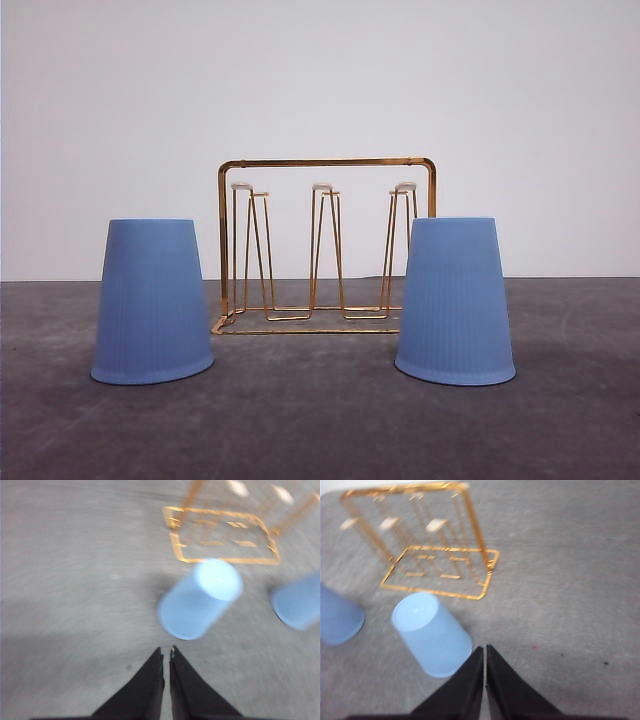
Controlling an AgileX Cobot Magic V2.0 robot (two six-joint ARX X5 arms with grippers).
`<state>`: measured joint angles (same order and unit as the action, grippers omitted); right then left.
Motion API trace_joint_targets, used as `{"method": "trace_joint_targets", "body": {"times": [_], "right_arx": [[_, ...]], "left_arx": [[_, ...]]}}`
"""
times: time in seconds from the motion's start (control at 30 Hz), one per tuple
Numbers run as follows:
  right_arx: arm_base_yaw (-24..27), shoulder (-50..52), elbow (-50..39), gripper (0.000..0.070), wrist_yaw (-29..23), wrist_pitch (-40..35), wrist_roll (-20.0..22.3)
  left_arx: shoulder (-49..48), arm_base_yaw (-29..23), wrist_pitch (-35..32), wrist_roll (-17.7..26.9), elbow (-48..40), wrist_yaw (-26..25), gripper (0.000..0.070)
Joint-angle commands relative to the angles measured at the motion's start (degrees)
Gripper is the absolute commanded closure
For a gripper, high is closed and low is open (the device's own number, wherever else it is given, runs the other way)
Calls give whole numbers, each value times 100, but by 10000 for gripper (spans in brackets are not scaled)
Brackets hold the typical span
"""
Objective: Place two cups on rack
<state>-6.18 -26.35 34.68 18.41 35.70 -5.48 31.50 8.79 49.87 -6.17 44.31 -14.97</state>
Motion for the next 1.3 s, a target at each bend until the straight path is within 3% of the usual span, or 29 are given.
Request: {"method": "trace_joint_targets", "body": {"times": [0.0, 0.17, 0.27, 0.33, 0.37, 0.43, 0.67, 0.83, 1.27], "right_arx": [[-204, -59, 59, 694, -139, -58, 352], [-823, -92, 59, 694, -511, -59, 711], [-1004, -91, 59, 678, -521, -70, 939], [-1031, -91, 59, 522, -515, -111, 1078], [-1029, -90, 59, 380, -517, -138, 1079], [-1029, -87, 59, 186, -522, -227, 1063], [-1029, -87, 59, 169, -518, -488, 1039], [-1029, -87, 59, 169, -524, -641, 1034], [-1029, -90, 59, 170, -544, -695, 1037]], "left_arx": [[60, 275, -159, 542, 122, -11, 697], [241, 1133, -403, 1732, 125, 24, 697], [316, 1399, -560, 2161, 125, 57, 690], [370, 1467, -666, 2201, 125, 53, 567], [393, 1478, -703, 2160, 125, 52, 435], [418, 1485, -763, 2001, 125, 49, 236], [738, 1486, -1078, 1308, 125, 52, 213], [1373, 1487, -1733, 788, 125, 53, 190], [3621, 1564, -3456, 674, 125, 57, 99]]}}
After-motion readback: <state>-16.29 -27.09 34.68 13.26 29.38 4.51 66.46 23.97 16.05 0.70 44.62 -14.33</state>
